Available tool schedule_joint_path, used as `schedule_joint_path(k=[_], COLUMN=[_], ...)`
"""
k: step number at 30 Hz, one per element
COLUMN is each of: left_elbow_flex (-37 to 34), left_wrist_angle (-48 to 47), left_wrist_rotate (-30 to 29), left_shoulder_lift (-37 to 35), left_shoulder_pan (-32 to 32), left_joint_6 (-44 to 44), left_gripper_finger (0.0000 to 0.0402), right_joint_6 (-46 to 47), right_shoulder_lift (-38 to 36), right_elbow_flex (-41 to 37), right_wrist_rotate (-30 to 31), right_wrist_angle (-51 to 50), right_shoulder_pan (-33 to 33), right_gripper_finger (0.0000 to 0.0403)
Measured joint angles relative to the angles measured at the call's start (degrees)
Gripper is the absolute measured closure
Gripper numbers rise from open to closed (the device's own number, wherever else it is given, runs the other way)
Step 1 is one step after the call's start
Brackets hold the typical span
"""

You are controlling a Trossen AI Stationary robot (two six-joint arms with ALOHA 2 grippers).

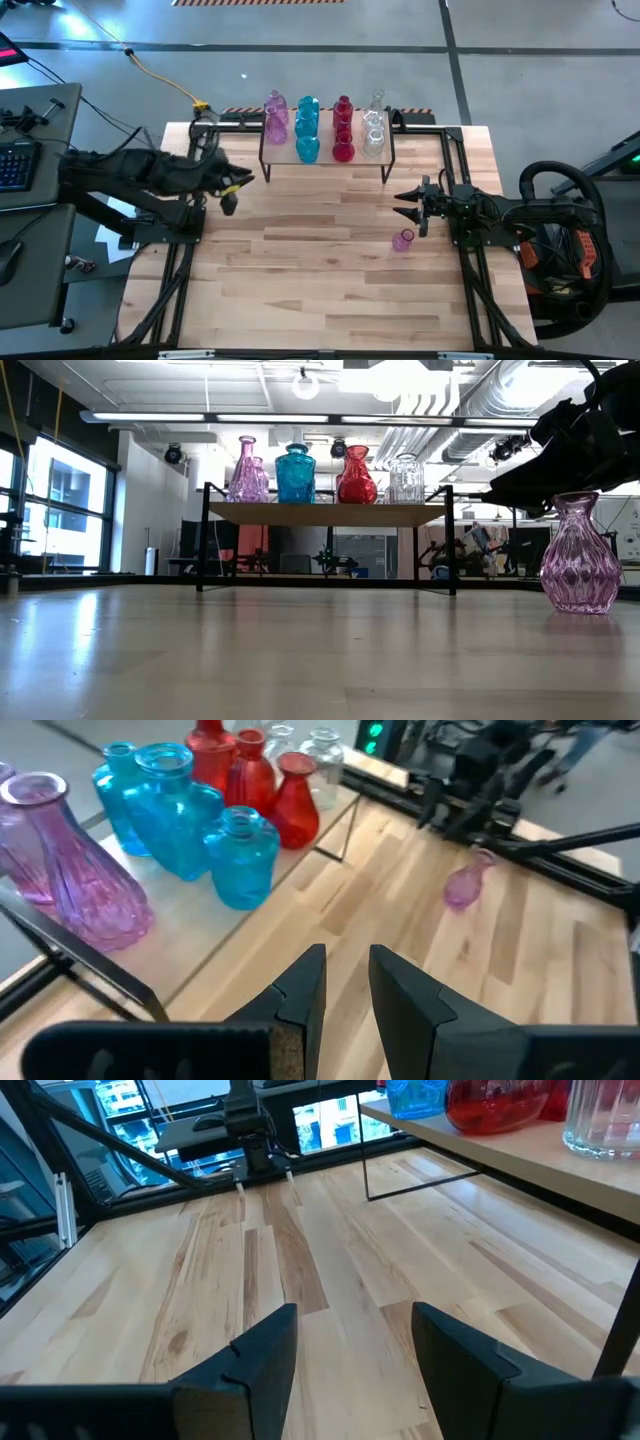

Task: Sort vases onto shelf
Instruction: Put the violet vase on the shelf aligned with the other violet vases

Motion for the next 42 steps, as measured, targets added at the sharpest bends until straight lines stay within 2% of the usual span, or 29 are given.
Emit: schedule_joint_path(k=[7,11,19,24,28,36,42], left_elbow_flex=[-12.5,-17.3,-22.3,-23.3,-26.9,-37.5,-39.3], left_wrist_angle=[8.5,9.0,8.8,9.1,10.0,23.8,31.7], left_wrist_rotate=[-2.9,-2.8,2.9,4.2,4.3,8.3,9.2], left_shoulder_lift=[-10.1,-14.2,-21.3,-23.3,-24.7,-28.5,-28.4], left_shoulder_pan=[-5.8,-7.5,-8.7,-8.7,-8.7,-8.7,-8.7], left_joint_6=[0.0,0.0,0.5,3.3,5.2,5.0,4.8], left_gripper_finger=[0.033,0.033,0.033,0.033,0.033,0.033,0.033], right_joint_6=[0.0,0.0,0.0,0.0,0.0,0.0,0.0], right_shoulder_lift=[0.0,0.0,0.0,0.0,0.0,0.0,0.0], right_elbow_flex=[0.0,0.0,0.0,0.0,0.0,0.0,0.0], right_wrist_rotate=[0.0,0.0,0.0,0.0,0.0,0.0,0.0], right_wrist_angle=[-0.3,-0.3,-0.3,-0.3,-0.3,-0.3,-0.3], right_shoulder_pan=[0.0,0.0,0.0,0.0,0.0,0.0,0.0], right_gripper_finger=[0.0222,0.0222,0.0222,0.0222,0.0222,0.0222,0.0222])
